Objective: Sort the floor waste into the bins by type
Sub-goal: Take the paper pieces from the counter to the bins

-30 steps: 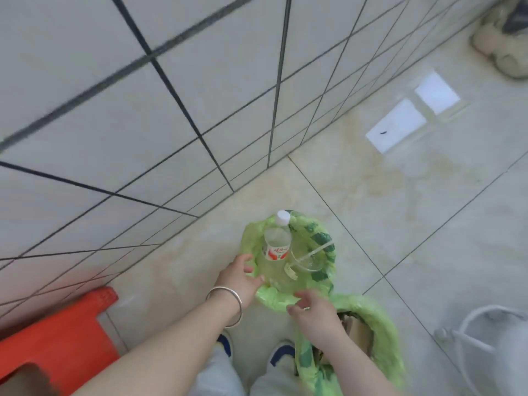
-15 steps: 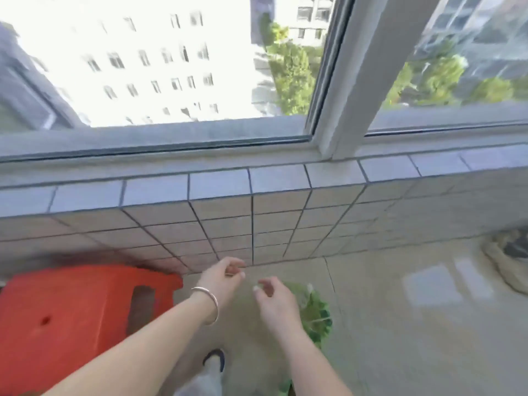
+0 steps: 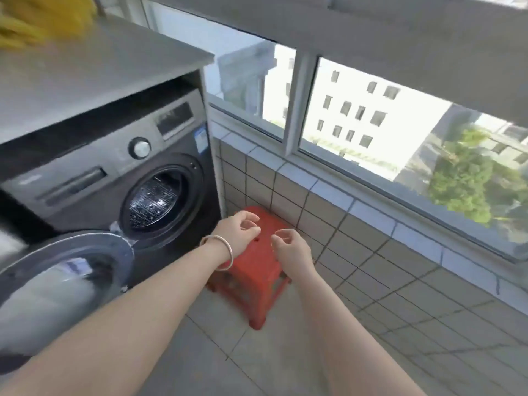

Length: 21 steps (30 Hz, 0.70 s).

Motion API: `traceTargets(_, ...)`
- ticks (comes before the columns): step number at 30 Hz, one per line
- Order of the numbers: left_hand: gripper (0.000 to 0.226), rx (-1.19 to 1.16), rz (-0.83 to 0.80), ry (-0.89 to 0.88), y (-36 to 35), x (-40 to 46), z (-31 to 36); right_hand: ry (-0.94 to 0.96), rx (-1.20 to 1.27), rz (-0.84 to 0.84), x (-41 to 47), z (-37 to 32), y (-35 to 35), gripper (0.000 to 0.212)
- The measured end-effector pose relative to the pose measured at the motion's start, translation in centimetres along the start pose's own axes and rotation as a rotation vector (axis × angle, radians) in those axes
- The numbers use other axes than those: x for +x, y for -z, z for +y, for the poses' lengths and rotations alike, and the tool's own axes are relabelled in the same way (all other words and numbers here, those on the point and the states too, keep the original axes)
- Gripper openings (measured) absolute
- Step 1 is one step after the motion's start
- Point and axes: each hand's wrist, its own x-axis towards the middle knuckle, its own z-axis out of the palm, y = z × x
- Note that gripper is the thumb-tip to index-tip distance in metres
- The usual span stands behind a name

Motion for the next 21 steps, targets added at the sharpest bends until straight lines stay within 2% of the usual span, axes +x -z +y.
traceTargets(11, 0.026, -0.139, 0.424, 0.243, 26.4, -11.6, -17.8, 0.257, -0.106, -0.355, -10.5, -15.1, -29.1, 0.026)
traceTargets(16, 0.022, -0.142, 0.645, 0.287, 35.0, -14.5, -22.4, 0.449, -0.153, -0.458, -12.7, -21.9, -37.0, 0.027)
traceTargets(21, 0.024, 0.000, 0.837, 0.195, 42.4, -12.6, -23.7, 0.668, -0.138, -0.443, -11.3, -29.8, -41.7, 0.024)
